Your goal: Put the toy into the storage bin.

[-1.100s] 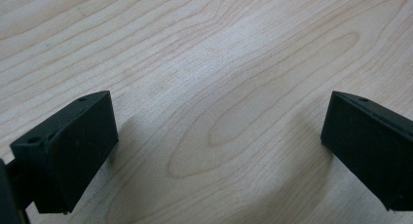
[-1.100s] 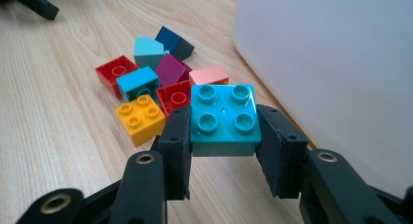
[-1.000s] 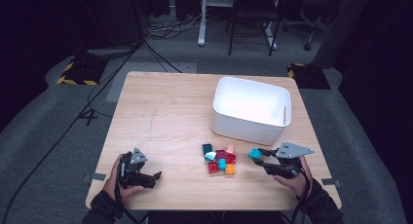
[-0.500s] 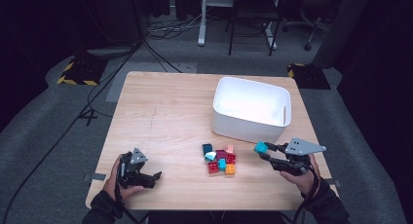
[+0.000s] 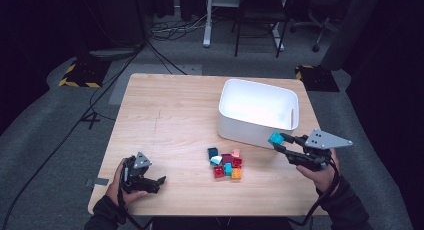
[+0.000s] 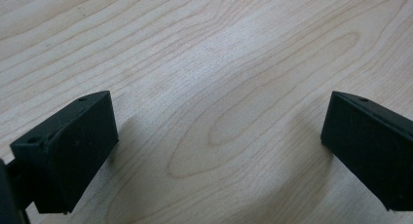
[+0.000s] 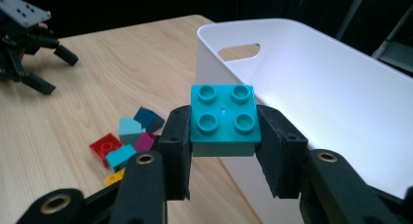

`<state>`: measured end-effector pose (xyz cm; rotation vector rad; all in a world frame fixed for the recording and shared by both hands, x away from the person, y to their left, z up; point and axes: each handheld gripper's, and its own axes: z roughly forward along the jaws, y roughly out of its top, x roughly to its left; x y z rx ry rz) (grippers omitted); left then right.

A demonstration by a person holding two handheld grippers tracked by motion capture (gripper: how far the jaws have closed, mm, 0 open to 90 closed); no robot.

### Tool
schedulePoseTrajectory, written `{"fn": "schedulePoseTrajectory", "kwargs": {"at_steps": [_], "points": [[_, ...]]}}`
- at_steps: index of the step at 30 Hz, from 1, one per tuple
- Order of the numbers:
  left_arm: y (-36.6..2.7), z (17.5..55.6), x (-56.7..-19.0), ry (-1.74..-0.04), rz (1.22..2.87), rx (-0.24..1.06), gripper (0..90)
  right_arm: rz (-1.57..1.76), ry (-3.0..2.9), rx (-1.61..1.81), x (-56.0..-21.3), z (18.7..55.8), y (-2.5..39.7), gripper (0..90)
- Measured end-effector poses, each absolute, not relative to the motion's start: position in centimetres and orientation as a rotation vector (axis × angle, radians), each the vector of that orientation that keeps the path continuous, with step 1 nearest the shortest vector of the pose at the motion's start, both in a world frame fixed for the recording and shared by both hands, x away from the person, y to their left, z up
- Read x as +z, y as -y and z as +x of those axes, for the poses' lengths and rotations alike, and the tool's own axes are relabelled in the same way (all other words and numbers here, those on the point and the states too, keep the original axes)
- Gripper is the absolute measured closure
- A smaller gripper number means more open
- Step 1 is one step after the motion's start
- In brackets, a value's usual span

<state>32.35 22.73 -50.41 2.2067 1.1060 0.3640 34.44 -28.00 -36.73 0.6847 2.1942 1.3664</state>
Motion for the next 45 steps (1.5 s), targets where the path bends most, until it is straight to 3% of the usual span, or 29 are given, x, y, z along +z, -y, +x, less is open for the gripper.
{"fn": "schedulePoseTrajectory", "kwargs": {"at_steps": [16, 45], "points": [[-22.6, 32.4, -50.4, -1.115, 2.195, 0.383, 0.2, 0.727, -2.117, 1.369, -33.5, 36.9, 28.1, 59.4], [-22.6, 32.4, -50.4, -1.115, 2.196, 0.384, 0.2, 0.833, -2.126, 1.263, -34.1, 41.2, 28.1, 59.4]]}}
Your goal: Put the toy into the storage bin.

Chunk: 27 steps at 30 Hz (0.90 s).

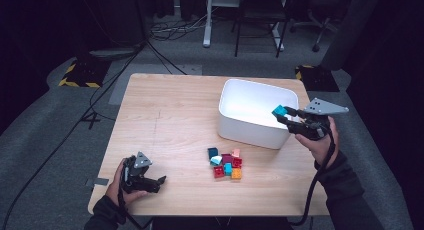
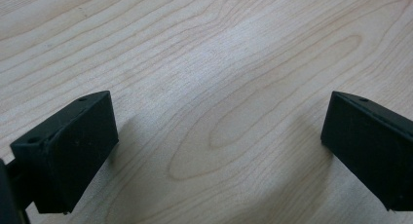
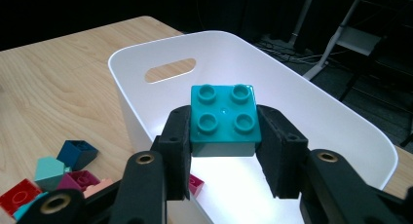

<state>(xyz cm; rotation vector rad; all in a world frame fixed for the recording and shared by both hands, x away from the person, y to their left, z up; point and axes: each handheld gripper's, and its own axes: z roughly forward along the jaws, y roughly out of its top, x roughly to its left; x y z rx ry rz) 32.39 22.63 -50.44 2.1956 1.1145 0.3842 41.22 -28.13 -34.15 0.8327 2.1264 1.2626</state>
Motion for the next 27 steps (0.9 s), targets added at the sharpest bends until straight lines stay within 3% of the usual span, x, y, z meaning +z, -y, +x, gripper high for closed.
{"fn": "schedulePoseTrajectory", "kwargs": {"at_steps": [27], "points": [[-22.6, 32.4, -50.4, -1.117, 2.195, 0.385, 0.2, 0.889, -2.156, 1.225, -35.2, 42.9, 27.7, 56.3]]}}
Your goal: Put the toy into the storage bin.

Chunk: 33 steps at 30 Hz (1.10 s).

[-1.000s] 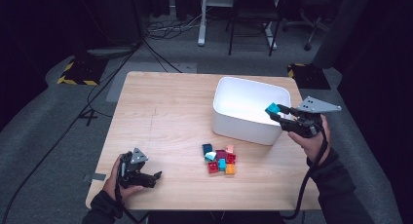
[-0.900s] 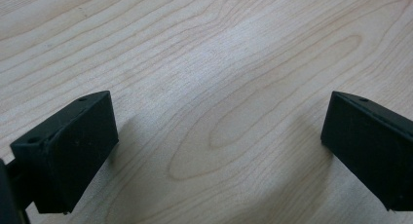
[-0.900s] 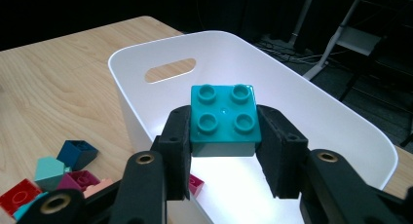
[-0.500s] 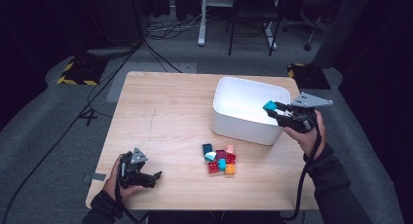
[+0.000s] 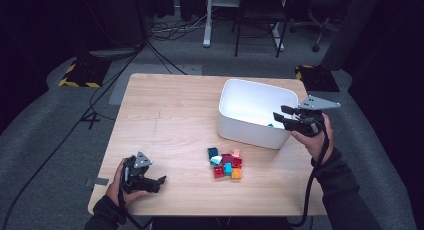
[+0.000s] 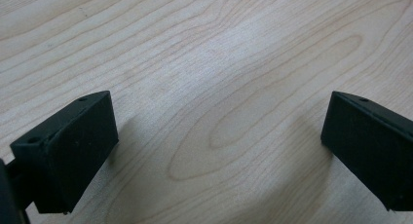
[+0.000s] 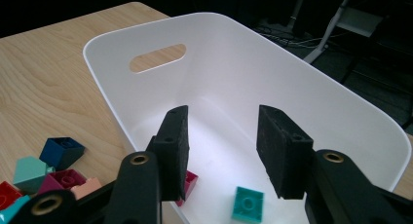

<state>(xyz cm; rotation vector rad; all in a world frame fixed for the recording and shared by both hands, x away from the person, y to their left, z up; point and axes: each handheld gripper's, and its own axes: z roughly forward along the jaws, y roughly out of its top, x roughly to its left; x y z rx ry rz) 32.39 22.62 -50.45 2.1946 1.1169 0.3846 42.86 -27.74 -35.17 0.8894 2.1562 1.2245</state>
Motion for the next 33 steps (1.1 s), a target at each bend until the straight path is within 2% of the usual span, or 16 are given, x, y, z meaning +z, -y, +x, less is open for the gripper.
{"fn": "schedulePoseTrajectory", "kwargs": {"at_steps": [17, 27, 33], "points": [[-22.6, 32.4, -50.4, -1.12, 2.195, 0.387, 0.2, 0.743, -2.199, 1.348, -34.7, 38.4, 27.4, 53.0], [-22.6, 32.4, -50.4, -1.121, 2.194, 0.388, 0.3, 0.658, -2.28, 1.384, -36.8, 35.3, 26.0, 51.4], [-22.6, 32.4, -50.4, -1.12, 2.195, 0.389, 0.2, 0.607, -2.362, 1.378, -39.9, 34.0, 24.6, 49.9]]}}
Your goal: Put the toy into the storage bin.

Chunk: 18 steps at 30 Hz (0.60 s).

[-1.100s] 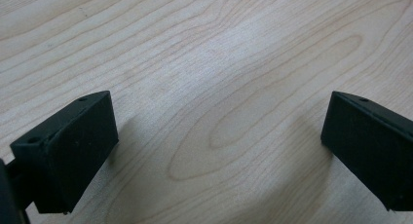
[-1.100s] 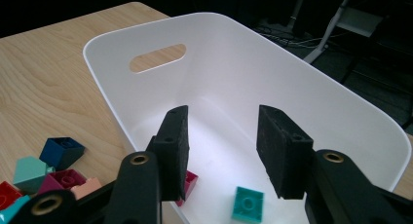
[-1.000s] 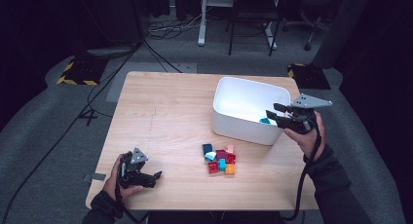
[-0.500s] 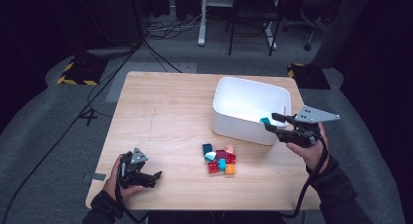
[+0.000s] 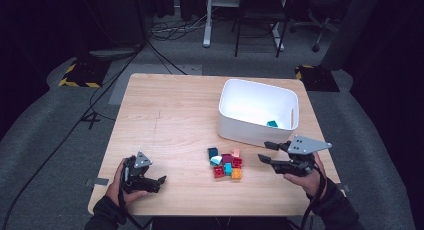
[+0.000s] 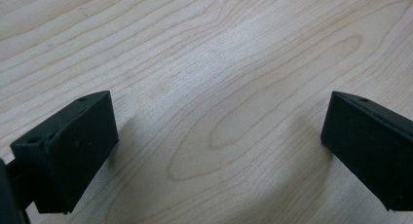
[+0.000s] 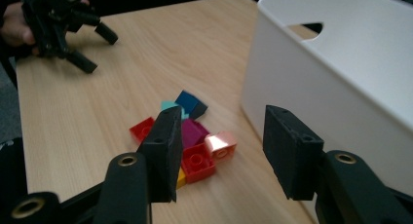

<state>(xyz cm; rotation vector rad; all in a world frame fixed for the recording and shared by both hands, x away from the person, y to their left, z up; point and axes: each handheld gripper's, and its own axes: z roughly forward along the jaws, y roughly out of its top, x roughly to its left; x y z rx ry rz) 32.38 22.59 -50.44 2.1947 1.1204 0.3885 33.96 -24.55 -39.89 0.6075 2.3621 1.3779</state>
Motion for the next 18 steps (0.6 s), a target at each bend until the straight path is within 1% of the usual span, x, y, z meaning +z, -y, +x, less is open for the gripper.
{"fn": "schedulePoseTrajectory", "kwargs": {"at_steps": [8, 18], "points": [[-22.6, 32.4, -50.4, -1.12, 2.197, 0.389, 0.2, 0.585, -2.495, 1.293, -44.9, 33.6, 22.8, 47.9], [-22.6, 32.4, -50.4, -1.122, 2.194, 0.389, 0.3, 0.577, -2.621, 1.211, -48.9, 33.4, 20.6, 47.2]]}}
